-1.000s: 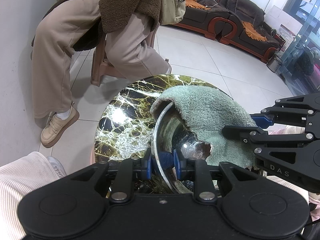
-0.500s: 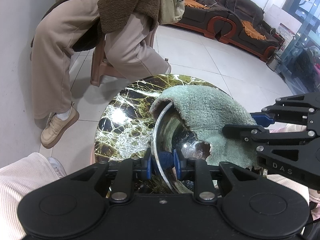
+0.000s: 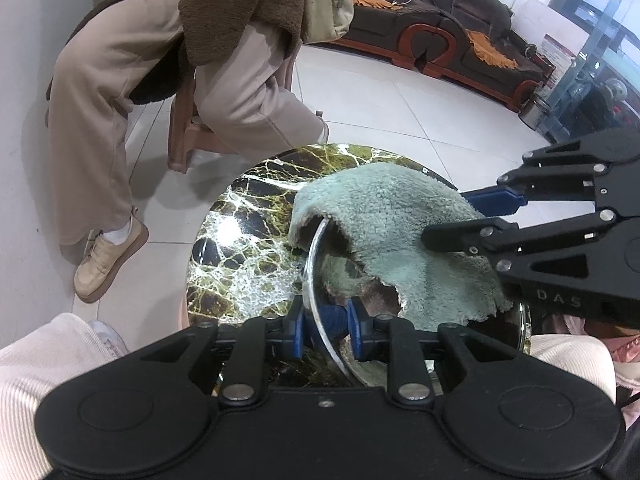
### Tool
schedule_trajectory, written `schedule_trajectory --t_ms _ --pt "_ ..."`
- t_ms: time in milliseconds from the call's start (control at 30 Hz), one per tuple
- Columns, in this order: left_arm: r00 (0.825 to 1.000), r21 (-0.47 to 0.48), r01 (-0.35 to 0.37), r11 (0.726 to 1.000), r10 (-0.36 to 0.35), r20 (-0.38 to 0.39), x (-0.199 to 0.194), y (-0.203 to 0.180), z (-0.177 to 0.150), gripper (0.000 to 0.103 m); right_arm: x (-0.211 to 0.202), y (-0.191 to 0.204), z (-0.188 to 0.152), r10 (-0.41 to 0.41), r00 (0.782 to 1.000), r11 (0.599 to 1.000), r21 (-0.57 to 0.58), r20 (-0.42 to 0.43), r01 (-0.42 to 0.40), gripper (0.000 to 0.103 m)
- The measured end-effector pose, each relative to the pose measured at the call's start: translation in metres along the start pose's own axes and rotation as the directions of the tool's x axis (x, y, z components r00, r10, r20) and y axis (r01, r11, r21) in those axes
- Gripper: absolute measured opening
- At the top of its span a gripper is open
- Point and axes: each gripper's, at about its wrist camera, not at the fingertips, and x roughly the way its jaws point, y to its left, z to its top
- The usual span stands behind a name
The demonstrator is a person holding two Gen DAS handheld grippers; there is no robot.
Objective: Clean bowl
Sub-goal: 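Hold the bowl rim with the left gripper while the right gripper drags the towel toward the clamped rim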
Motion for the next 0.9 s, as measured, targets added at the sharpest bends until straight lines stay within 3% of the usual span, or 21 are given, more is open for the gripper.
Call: schedule_trajectory --t_ms 533,667,800,900 --pt "0.999 0.035 0.017 0.999 -0.016 -0.038 -0.001 0.002 0.003 0.020 -0.002 -0.007 0.013 0.082 0.996 0.996 0.013 0.029 -0.083 0.025" --pt "0.999 0.027 0.020 0.999 -0.019 -0.028 -0.002 0.002 0.001 0.020 0.006 -0.011 0.008 0.077 0.997 0.997 0.026 0.003 -0.078 0.014" --pt "0.999 0.002 0.024 1.000 -0.024 -0.029 -0.001 0.004 0.001 0.020 0.002 -0.017 -0.005 0.081 0.997 0.995 0.066 -0.018 -0.080 0.011" --pt "0.999 0.011 0.023 1.000 -0.022 -0.032 -0.002 0.004 0.002 0.020 0.001 -0.011 -0.003 0.062 0.998 0.998 0.015 -0.022 -0.062 0.011"
